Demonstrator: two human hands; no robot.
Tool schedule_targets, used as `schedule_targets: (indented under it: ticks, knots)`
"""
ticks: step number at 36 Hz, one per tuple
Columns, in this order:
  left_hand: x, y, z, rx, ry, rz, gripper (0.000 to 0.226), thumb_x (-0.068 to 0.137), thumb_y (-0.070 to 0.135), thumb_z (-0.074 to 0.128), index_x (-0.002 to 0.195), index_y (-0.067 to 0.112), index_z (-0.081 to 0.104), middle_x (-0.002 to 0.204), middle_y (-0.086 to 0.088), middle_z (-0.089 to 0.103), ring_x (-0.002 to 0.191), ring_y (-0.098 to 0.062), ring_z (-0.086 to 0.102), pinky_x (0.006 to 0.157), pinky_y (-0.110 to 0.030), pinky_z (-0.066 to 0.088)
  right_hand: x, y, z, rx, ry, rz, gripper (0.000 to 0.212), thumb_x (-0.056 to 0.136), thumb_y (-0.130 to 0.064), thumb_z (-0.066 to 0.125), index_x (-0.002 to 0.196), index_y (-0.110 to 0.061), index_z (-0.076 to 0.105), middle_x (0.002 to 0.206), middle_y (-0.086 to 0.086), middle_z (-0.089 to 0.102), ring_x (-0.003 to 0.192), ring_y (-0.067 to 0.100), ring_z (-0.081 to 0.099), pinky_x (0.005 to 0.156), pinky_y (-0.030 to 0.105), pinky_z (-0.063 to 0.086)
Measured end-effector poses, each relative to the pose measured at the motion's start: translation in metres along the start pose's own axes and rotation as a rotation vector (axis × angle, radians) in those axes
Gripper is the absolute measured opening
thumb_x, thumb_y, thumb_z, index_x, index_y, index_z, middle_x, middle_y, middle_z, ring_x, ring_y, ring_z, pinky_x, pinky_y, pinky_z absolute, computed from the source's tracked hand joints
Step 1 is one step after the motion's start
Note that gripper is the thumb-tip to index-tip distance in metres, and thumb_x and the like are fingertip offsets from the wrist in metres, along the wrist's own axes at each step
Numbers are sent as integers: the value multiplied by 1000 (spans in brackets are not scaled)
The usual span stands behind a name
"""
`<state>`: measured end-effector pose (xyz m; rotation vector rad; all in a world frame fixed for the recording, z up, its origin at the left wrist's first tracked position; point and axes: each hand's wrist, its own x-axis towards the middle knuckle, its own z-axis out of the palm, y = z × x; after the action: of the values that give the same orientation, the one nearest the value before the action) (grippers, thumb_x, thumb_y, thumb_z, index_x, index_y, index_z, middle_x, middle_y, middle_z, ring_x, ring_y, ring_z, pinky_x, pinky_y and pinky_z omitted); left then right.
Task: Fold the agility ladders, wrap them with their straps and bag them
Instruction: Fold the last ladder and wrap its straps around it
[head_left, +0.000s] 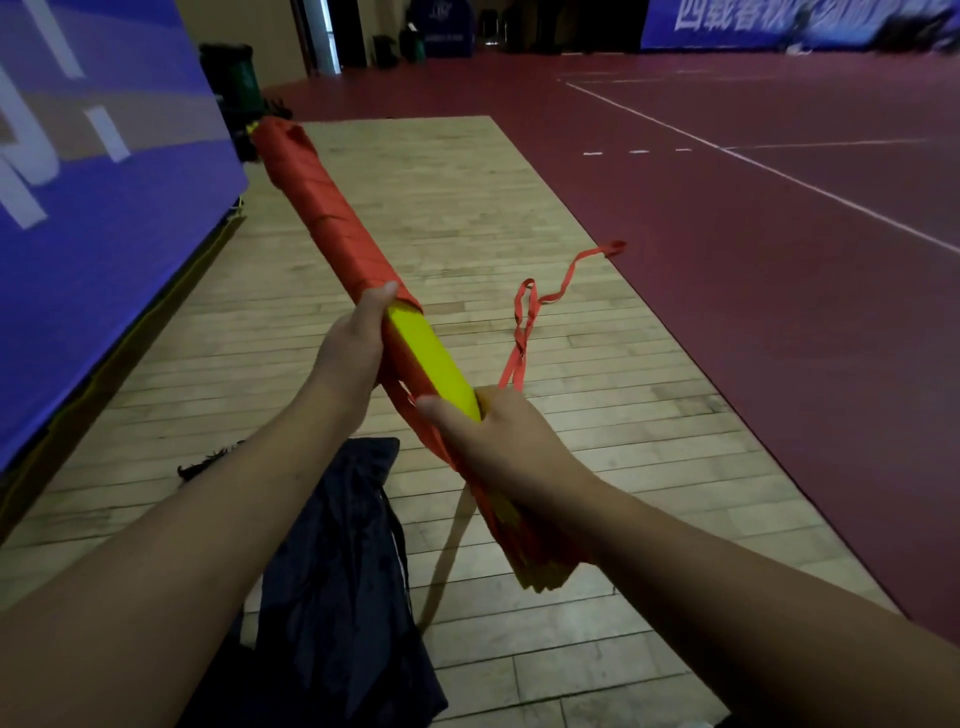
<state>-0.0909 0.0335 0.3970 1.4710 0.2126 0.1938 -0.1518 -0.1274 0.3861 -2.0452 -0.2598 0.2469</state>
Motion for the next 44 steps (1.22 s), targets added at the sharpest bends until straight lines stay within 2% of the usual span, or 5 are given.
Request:
schedule_targets:
  ticks: [10,16,26,33,44]
  knots:
    - [3,2,-23,320,-371,-152,92,73,87,49,108,4,64,70,-10,67,66,-30,68,70,-38,57,5,19,-12,-96,179,-89,30,92,-44,68,98,-19,51,90,3,64,79,22,67,67,51,60]
    - [-14,-9,-2,267,-270,-43,47,82,55,71,79,9,62,57,-3,56,53,-21,57,61,-32,49,-1,23,0,-390,194,-198,29,92,-19,64,95,-21,35,87,-3,45,75,18,49,59,32,40]
    - [-12,8,-17,-119,-513,54,20,63,18,56,73,14,72,76,-6,62,70,-21,58,62,-30,46,-1,6,-11,483,-474,133,36,95,-21,68,124,-6,52,103,25,73,78,36,72,74,45,61]
    - [-5,11,-25,100,-514,-59,34,77,36,59,99,10,60,81,-5,69,75,-22,69,67,-34,57,1,-2,-18,592,-383,74,24,90,-1,70,110,7,61,82,20,70,70,29,70,67,34,61]
    - [-18,-14,12,384,-278,-12,38,91,48,64,83,11,65,62,0,60,56,-19,61,65,-35,50,2,17,-3,-484,175,-121,16,94,-32,58,99,-19,48,80,-2,57,69,17,56,63,34,44]
